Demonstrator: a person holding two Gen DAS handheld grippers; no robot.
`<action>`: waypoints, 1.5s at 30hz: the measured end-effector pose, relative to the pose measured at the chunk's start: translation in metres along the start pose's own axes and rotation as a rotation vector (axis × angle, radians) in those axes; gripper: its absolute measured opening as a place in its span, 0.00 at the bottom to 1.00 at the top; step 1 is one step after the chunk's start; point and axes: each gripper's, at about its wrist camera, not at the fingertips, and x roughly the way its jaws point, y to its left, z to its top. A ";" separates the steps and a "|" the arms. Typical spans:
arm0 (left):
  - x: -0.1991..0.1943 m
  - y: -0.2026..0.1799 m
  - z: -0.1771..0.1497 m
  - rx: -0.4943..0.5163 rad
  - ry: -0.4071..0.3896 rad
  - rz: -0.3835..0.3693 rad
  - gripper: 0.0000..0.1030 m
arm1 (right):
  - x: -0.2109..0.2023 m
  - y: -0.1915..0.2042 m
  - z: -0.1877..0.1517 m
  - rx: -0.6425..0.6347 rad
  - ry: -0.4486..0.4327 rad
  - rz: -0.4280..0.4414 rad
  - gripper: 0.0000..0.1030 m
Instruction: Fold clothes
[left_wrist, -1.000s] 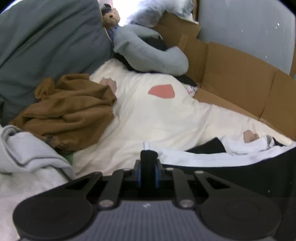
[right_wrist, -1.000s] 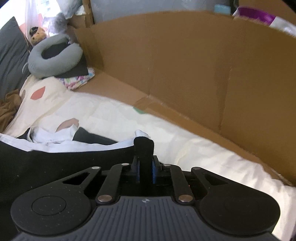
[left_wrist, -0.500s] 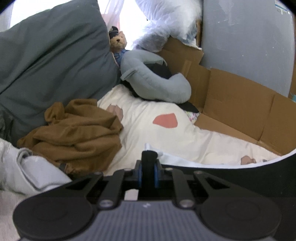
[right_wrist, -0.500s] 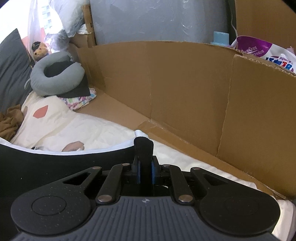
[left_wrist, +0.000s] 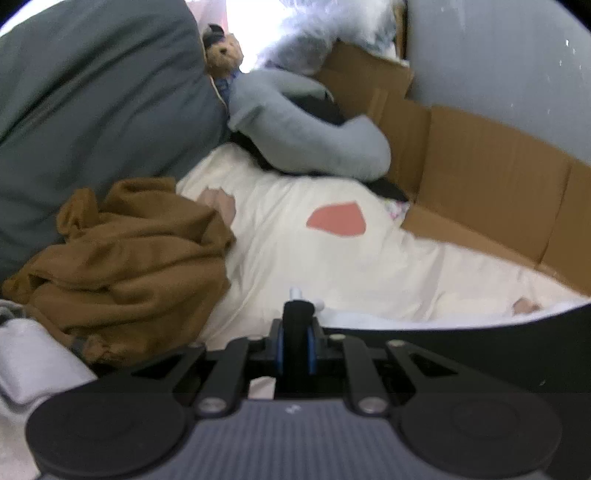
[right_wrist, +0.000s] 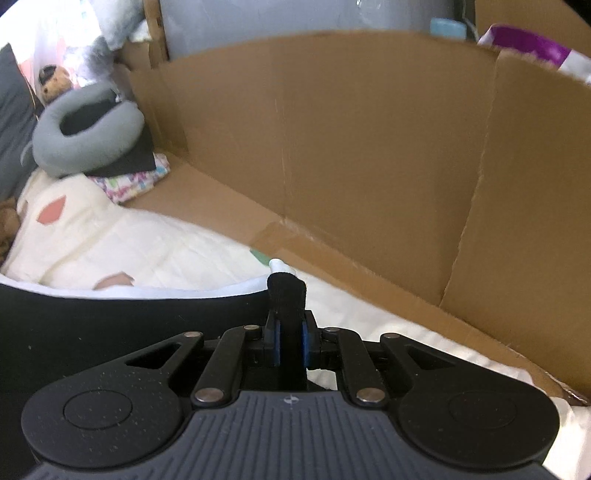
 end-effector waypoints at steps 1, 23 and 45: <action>0.005 0.001 -0.002 -0.003 0.013 0.001 0.12 | 0.005 -0.002 -0.001 0.013 0.013 0.004 0.10; -0.062 -0.004 -0.021 0.003 0.084 0.030 0.59 | -0.050 0.011 -0.008 -0.044 0.090 0.080 0.44; -0.118 -0.008 -0.120 0.019 0.266 -0.049 0.54 | -0.117 0.018 -0.127 -0.125 0.244 0.073 0.44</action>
